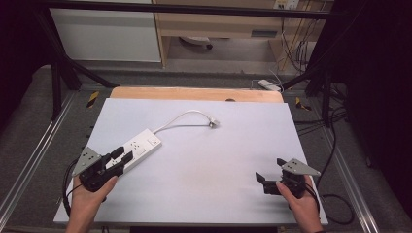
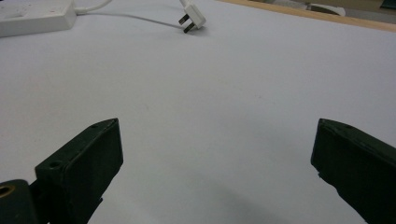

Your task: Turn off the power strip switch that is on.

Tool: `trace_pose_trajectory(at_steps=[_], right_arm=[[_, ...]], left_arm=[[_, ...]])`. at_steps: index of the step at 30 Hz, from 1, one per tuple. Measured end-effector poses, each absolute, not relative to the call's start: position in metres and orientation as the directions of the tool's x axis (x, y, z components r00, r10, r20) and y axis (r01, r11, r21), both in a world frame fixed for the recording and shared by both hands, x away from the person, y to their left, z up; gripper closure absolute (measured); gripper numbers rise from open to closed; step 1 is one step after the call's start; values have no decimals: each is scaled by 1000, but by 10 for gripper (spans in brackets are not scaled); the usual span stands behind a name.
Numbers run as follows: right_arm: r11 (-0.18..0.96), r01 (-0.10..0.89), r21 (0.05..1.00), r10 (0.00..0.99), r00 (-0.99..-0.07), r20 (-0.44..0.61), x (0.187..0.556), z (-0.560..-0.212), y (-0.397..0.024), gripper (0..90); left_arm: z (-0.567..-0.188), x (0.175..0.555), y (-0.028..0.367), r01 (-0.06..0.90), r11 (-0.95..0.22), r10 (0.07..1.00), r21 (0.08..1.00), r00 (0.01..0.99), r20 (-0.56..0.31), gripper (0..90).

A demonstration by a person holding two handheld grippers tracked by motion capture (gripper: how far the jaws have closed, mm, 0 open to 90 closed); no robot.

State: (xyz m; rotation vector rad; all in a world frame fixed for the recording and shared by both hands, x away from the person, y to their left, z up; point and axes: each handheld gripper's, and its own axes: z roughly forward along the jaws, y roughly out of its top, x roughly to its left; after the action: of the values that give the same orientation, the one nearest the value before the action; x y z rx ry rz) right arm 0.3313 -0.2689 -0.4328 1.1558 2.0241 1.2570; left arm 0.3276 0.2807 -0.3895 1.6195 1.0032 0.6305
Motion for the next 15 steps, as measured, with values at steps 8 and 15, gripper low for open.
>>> trace_pose_trajectory(at_steps=[8, 15], right_arm=[[217, 403, 889, 852, -523, 29, 331, -433, -269, 26], [216, 404, 889, 852, -523, 30, 331, -433, -269, 26]], left_arm=[[-389, 328, 276, 280, -73, 863, 957, 498, -80, 444], [-389, 328, 271, 288, -74, 868, 955, 491, -80, 281]])
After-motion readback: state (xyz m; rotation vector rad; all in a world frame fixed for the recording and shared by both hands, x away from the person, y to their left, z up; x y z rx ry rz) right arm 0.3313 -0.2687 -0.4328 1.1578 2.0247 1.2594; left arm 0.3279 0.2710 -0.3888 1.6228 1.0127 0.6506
